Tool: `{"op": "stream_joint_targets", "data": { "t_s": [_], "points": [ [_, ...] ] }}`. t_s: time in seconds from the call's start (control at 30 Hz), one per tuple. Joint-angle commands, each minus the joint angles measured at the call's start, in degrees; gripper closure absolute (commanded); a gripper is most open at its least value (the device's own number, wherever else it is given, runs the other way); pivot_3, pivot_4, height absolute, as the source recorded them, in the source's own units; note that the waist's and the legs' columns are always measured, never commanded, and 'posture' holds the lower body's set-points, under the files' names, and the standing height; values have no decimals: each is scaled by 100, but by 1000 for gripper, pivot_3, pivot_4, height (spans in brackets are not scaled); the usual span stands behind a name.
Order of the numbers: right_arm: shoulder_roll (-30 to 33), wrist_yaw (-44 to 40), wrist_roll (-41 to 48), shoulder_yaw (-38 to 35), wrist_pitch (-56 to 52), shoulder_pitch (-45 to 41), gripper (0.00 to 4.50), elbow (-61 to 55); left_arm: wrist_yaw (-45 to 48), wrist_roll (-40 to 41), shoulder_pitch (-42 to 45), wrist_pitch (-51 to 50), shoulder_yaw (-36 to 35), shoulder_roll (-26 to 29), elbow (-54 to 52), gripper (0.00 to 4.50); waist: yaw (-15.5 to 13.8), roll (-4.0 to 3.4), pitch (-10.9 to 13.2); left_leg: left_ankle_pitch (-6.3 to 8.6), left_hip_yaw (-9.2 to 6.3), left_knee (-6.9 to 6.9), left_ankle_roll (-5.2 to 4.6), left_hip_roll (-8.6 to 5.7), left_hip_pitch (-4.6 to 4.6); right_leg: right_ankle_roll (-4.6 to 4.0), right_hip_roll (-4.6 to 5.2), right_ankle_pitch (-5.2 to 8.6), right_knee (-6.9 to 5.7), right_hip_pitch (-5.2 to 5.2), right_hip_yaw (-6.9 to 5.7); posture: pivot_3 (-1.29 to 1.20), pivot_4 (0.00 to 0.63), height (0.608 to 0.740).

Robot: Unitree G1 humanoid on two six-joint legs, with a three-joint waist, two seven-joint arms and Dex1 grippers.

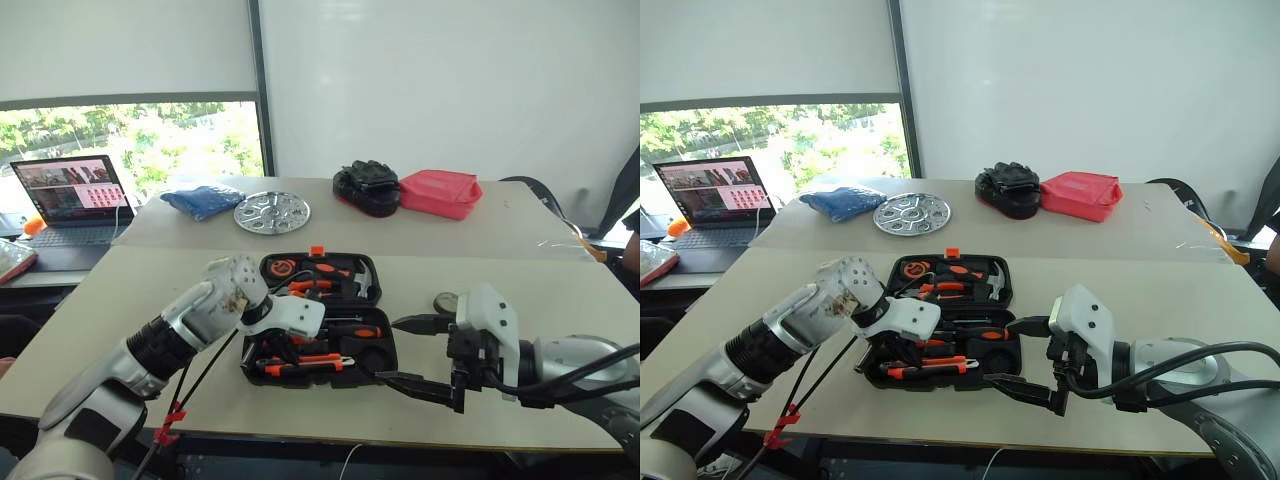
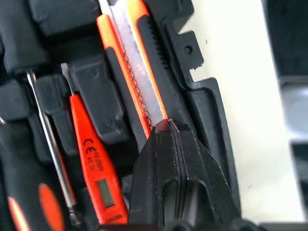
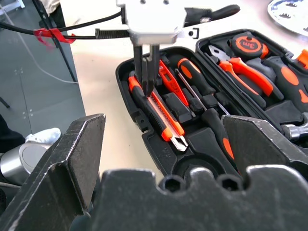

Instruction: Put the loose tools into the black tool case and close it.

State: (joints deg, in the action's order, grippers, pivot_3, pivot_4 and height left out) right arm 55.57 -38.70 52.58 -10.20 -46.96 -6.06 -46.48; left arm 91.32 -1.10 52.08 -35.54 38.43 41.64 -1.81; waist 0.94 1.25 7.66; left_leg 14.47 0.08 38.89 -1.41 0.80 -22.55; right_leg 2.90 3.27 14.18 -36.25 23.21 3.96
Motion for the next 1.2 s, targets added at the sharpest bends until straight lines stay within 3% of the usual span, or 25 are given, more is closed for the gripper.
{"op": "stream_joint_targets", "data": {
  "t_s": [0.03,0.27,0.5,0.6,0.73,0.93,1.03,1.2],
  "points": [
    [43,-10,10,-135,58,-127,0,-49,118,195,79,232,172,332,-152,4455,7,7,6,0,-3,2,0,0,-11,-31,1,-19,0,9,0,0,150,740],
    [20,33,33,-128,42,-151,0,-66,-17,-408,-182,1114,218,316,147,4455,-25,16,13,2,-2,4,-3,-4,-15,-35,4,-22,7,6,-3,0,150,740],
    [25,72,61,-167,23,-82,0,-119,-113,-384,-133,961,-16,-24,359,4455,-2,21,16,1,9,4,-2,0,-1,-12,-2,-11,3,-3,-3,0,150,740],
    [26,98,74,-166,15,-81,0,-133,-13,-82,2,265,-129,-332,256,4455,-18,20,18,1,8,3,-2,-1,-2,-15,-1,-12,2,-2,-2,0,150,740],
    [45,103,102,-196,6,-84,0,-130,90,-440,-71,691,49,-140,211,4455,-23,24,20,1,6,6,-3,-4,-20,-29,2,-22,9,7,-6,0,150,740],
    [37,111,73,-192,22,-60,0,-102,118,-532,-14,1641,560,669,310,4455,32,28,23,4,-2,2,-8,4,-14,-39,-3,-26,10,10,-1,0,150,740],
    [9,121,52,-148,33,-81,0,-81,117,-883,-21,2012,488,648,514,4455,37,28,24,4,0,-2,-8,5,2,-41,-5,-25,2,3,3,0,150,740],
    [-5,124,39,-109,35,-122,0,-47,67,-674,-74,1738,222,222,497,4455,25,27,23,3,11,0,-8,8,17,-13,-13,-8,-6,-9,3,0,150,740]
  ]
}}
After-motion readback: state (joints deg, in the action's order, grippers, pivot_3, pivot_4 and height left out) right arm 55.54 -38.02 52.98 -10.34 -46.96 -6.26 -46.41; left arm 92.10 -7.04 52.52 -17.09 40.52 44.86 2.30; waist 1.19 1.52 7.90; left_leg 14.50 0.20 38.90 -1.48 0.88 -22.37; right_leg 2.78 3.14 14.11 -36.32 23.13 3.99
